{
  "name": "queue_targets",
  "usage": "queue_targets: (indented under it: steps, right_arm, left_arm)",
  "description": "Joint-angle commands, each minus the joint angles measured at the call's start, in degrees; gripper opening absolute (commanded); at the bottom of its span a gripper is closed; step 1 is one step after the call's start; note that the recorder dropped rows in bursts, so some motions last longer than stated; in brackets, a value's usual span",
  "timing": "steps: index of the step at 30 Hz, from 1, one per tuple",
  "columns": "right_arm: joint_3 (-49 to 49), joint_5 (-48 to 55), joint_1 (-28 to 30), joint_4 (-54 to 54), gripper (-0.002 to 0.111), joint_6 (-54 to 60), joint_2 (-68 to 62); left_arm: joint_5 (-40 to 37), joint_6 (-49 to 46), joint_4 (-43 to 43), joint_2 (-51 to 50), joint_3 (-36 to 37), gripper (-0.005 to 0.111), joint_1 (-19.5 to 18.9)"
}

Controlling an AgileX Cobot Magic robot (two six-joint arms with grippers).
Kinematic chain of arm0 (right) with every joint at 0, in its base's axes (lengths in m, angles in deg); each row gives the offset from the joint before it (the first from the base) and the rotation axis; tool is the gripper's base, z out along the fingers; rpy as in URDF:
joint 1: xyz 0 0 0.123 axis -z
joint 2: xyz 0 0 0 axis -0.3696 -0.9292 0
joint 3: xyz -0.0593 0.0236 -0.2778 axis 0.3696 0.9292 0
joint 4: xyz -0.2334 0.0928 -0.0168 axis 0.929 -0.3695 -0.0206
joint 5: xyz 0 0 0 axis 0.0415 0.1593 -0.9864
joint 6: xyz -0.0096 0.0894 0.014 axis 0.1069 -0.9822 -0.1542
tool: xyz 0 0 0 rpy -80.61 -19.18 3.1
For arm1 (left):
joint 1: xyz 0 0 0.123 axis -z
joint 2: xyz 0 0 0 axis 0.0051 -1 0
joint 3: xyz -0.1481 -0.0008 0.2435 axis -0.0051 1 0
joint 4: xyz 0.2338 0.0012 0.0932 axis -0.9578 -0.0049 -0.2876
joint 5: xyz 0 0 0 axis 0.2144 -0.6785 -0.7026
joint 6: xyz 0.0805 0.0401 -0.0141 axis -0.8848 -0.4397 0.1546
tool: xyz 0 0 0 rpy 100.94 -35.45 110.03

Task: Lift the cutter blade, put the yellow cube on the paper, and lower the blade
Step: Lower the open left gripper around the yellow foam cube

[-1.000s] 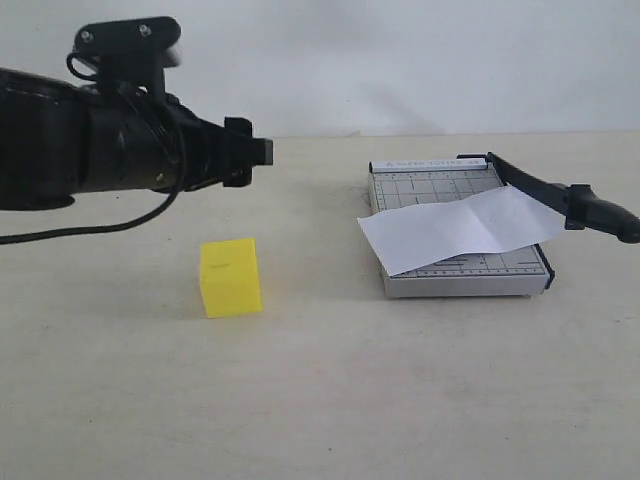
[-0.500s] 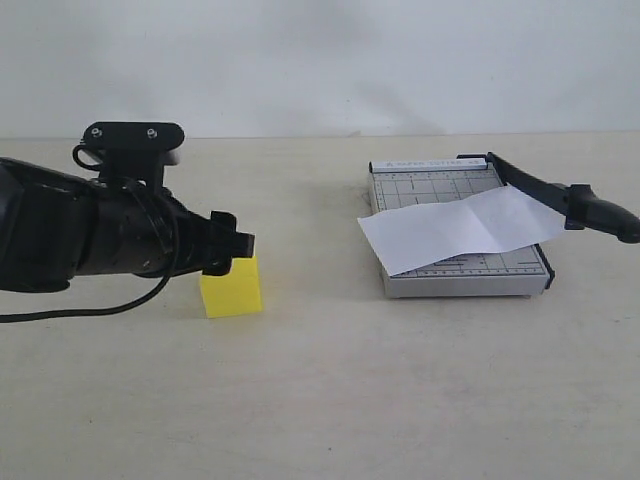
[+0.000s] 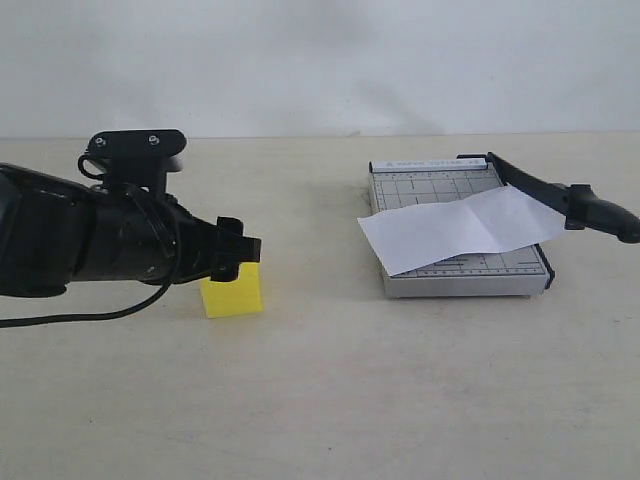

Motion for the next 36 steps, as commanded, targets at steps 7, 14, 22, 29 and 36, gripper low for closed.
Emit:
queue_targets:
  steps: [7,14,22,29,36]
  right_arm:
    - [0.1,-0.5,0.1,0.1,0.0,-0.1,0.2]
    - [0.1,-0.5,0.1,0.1,0.0,-0.1,0.2]
    - [0.1,-0.5,-0.1,0.1,0.0,-0.1,0.2]
    - [0.1,-0.5,-0.1,0.1,0.0,-0.1,0.2]
    - [0.1,-0.3,0.0,0.1,0.0,-0.1,0.2]
  left_arm:
    - [-8.9,2.4,0.2,2.4,-2.8,0.075,0.3]
    - [-8.1,2.4,0.2,2.4,-3.7,0.076,0.3]
    - [-2.1,2.4,0.3,2.2,-3.7,0.091,0.3]
    - [-1.5,2.3,0.3,-0.8,-3.7,0.092,0.3]
    - [-2.6,3.9,0.3,-4.8,-3.7,0.092,0.3]
